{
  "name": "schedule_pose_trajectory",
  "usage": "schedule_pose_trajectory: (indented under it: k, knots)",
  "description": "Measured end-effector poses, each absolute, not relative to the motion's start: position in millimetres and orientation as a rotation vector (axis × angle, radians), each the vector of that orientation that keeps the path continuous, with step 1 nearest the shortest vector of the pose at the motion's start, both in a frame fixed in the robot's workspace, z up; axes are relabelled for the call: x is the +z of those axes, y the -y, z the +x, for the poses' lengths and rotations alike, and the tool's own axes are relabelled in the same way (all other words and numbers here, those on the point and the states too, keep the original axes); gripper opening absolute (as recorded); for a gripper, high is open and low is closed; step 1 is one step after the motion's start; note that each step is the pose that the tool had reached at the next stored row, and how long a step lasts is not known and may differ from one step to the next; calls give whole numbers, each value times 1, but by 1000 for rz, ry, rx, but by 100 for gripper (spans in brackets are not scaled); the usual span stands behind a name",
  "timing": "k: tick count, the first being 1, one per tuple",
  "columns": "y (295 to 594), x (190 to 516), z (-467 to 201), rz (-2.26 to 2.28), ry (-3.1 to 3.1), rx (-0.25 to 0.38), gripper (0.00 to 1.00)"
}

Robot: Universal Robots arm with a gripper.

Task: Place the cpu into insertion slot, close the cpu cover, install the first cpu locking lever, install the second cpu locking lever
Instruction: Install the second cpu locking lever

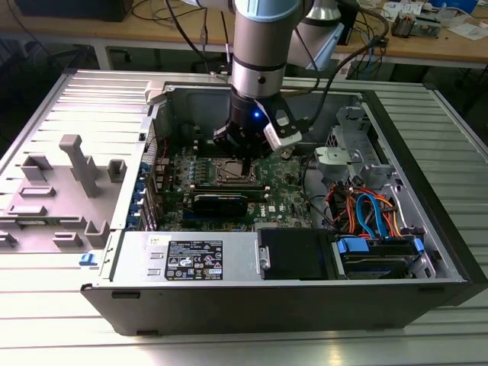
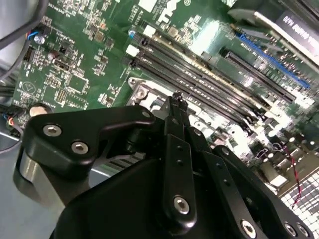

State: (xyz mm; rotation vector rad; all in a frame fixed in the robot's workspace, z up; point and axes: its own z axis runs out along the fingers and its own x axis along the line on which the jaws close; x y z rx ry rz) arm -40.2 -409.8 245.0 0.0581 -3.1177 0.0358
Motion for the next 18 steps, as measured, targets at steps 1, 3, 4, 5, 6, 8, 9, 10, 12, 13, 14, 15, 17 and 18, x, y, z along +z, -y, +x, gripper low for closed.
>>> schedule_pose_trajectory:
  k: [1,3,4,5,6,8,9,10,12,13,14,15,17,18]
  knots:
    - [411,245,-42,58,3117,36,11]
    - [411,245,-48,61,3117,36,11]
    - [411,245,-50,70,3117,36,11]
    - [411,245,-51,89,3117,36,11]
    - [411,245,-52,109,3116,36,11]
    - [411,245,-54,134,3115,37,11]
    - [412,245,-55,136,3115,36,11]
    - [411,245,-57,134,3115,36,11]
    - [411,245,-59,116,3116,36,11]
    - [411,245,-59,96,3117,35,11]
    - [411,245,-60,81,3117,36,11]
    - [412,245,-61,75,3117,35,11]
    - [412,245,-65,75,3117,35,11]
    - [412,244,-68,75,3117,35,11]
